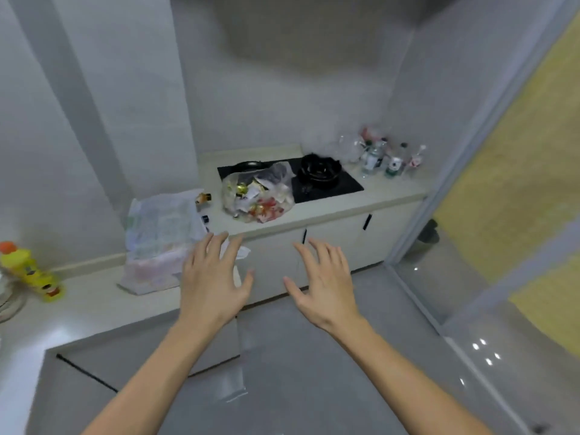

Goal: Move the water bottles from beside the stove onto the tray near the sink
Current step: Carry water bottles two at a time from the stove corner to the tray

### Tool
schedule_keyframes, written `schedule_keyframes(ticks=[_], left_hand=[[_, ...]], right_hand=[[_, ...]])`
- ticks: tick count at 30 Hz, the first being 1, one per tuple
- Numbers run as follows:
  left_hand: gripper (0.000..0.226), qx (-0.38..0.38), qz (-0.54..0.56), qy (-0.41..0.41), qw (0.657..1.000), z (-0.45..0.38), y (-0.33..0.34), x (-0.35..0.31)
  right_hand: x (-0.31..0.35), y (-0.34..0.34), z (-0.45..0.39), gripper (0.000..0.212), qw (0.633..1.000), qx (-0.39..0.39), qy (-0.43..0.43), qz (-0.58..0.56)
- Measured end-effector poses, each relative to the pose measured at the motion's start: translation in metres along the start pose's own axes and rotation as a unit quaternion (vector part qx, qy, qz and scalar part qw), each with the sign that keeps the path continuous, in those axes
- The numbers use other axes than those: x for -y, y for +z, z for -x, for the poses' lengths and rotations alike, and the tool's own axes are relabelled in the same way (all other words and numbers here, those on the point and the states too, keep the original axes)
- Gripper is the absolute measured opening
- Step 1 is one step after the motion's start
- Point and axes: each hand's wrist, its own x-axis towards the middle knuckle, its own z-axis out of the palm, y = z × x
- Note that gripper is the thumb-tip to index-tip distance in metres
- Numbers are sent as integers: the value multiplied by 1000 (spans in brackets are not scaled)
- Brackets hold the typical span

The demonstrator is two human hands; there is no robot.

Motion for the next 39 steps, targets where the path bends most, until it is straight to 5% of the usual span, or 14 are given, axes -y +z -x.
schedule_keyframes(ticks=[12, 22, 39], left_hand=[[69, 40, 23, 176, 983, -211, 134, -162], [72, 62, 34, 186, 980, -378, 234, -321], [68, 130, 75, 236, 960, -679, 434, -469]], right_hand=[[-222, 1, -108, 72, 986, -69, 150, 3], [-430, -19, -233, 71, 984, -62, 165, 0], [-677, 11, -496, 74, 974, -19, 224, 35]])
